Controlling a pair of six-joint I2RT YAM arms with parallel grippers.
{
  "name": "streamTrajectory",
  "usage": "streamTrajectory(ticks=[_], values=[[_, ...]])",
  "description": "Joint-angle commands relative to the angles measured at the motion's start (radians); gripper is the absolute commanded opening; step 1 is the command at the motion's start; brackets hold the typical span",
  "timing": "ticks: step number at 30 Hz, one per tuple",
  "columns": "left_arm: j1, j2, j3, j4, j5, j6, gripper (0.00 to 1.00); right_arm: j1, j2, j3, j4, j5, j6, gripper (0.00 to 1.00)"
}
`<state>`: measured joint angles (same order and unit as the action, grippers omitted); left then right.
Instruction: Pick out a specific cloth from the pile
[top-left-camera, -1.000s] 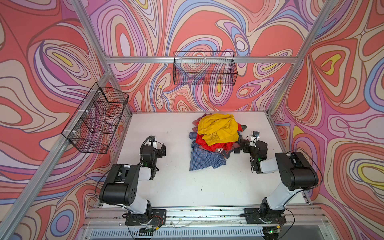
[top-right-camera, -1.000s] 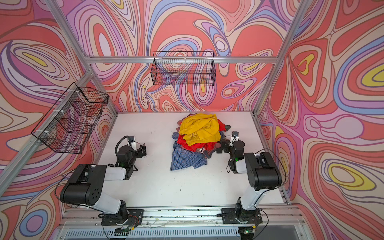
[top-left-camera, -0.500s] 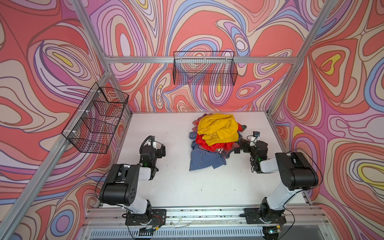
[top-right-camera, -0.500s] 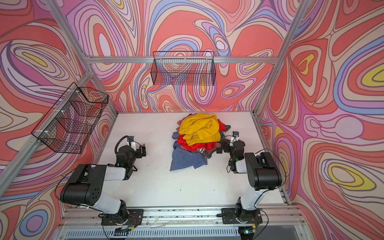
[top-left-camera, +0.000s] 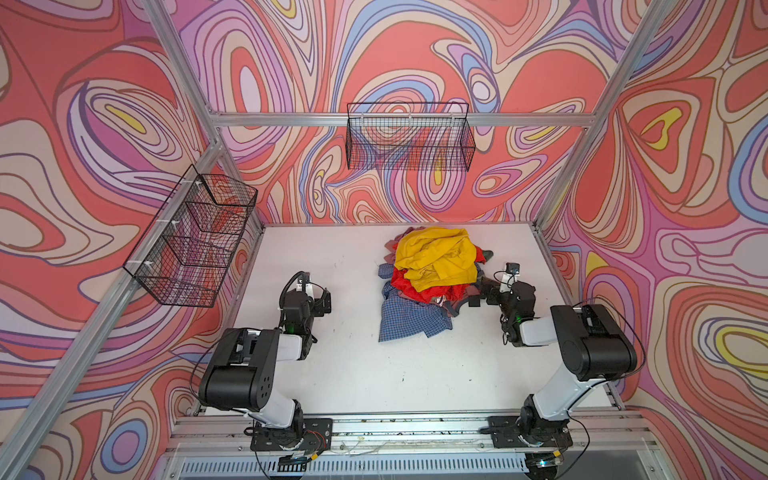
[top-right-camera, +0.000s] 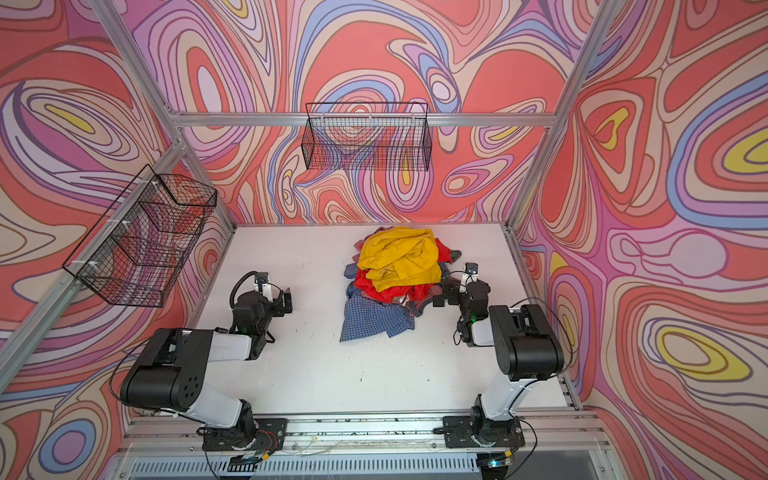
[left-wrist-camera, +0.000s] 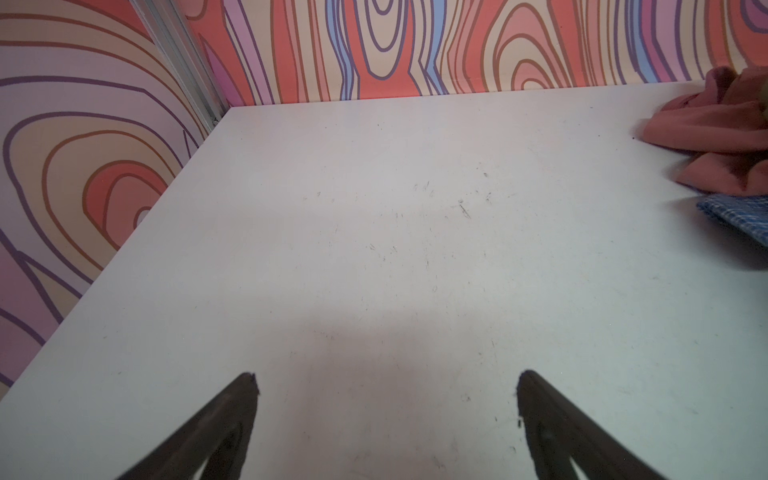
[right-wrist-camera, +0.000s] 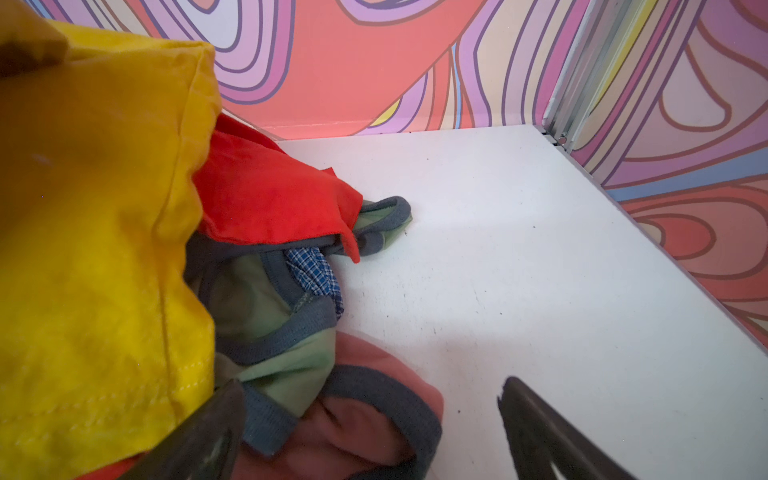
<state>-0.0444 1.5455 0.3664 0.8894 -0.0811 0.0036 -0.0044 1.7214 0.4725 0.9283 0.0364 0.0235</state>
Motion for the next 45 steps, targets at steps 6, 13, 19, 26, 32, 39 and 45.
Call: streamTrajectory(ticks=[6, 13, 19, 26, 32, 39, 45], values=[[0.009, -0.146, 0.129, -0.346, -0.042, -0.041, 1.0, -0.009, -0.157, 0.082, -0.29, 0.104, 0.101, 0.98], [0.003, -0.295, 0.284, -0.706, 0.042, -0.3, 0.92, -0.04, -0.325, 0.168, -0.703, -0.13, 0.459, 0.92], [-0.049, -0.372, 0.206, -0.655, 0.036, -0.41, 0.91, -0.039, -0.32, 0.096, -0.709, -0.309, 0.68, 0.76], [-0.096, -0.406, 0.158, -0.66, -0.011, -0.447, 0.91, -0.018, -0.306, 0.027, -0.701, -0.461, 0.801, 0.6], [-0.096, -0.419, 0.108, -0.646, -0.02, -0.464, 0.92, 0.048, -0.317, 0.009, -0.772, -0.467, 0.772, 0.57], [-0.097, -0.412, 0.106, -0.644, -0.01, -0.489, 0.92, 0.158, -0.251, 0.036, -0.78, -0.477, 0.758, 0.53], [-0.098, -0.42, 0.087, -0.645, -0.01, -0.508, 0.92, 0.182, -0.23, 0.051, -0.795, -0.452, 0.752, 0.52]])
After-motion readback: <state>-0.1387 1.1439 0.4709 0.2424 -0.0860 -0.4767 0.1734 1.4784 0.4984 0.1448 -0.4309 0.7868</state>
